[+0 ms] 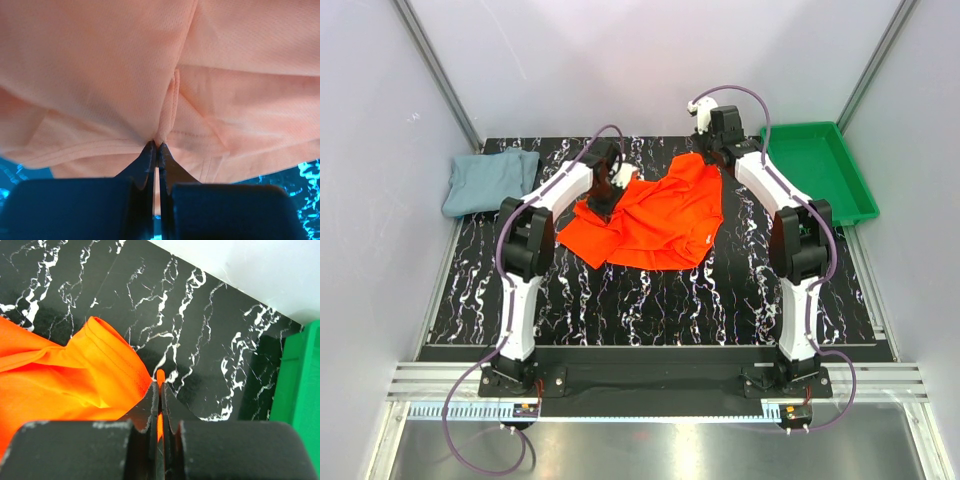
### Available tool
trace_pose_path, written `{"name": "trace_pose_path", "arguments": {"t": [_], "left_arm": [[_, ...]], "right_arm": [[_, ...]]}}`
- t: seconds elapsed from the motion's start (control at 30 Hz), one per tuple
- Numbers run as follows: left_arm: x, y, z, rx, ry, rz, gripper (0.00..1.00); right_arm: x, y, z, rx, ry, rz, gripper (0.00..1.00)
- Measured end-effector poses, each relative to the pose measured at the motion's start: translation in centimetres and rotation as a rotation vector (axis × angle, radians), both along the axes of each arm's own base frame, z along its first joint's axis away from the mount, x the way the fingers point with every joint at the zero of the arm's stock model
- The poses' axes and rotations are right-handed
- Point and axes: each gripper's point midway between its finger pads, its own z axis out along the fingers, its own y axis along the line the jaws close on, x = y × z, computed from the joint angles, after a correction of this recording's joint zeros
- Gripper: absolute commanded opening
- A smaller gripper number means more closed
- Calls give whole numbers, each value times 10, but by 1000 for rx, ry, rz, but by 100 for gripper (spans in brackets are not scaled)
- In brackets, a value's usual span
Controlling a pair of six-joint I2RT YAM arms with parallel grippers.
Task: Fold and stack the t-shirts
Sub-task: Flatten the tshirt out
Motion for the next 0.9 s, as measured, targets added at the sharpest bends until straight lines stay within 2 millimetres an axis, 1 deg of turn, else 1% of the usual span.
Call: {"name": "trace_pose_path", "arguments": {"t": [0.1,0.17,0.23,0.27,0.3,0.37,0.43,0.5,0.57,0.7,0.83,0.9], "left_arm": [[7,4,24,0,-46,-13,0],[21,8,52,-9,-108,-13,0],[39,15,86,-24,-194,-8,0],[50,19,106,-32,-251,-5,0],[56,25,124,-34,-300,-4,0],[61,38,153,-19,-375,-3,0],[57,52,175,6,-427,-7,0],[50,59,189,24,-456,-18,0],[42,62,197,39,-473,-33,0],[32,66,213,54,-509,-61,0],[25,71,235,65,-563,-82,0],[19,73,252,62,-603,-89,0]], "right_arm": [[-3,-6,7,-6,-9,-18,0],[-4,-14,18,-2,-25,-37,0],[-3,-26,34,11,-52,-73,0],[-3,-34,45,20,-69,-92,0],[-4,-40,53,27,-82,-108,0],[-5,-55,73,40,-117,-143,0],[-9,-70,94,51,-151,-178,0],[-16,-82,113,58,-174,-198,0],[-24,-89,133,66,-196,-210,0],[-44,-99,177,85,-244,-224,0],[-79,-105,225,105,-301,-228,0],[-98,-108,249,115,-336,-230,0]]}}
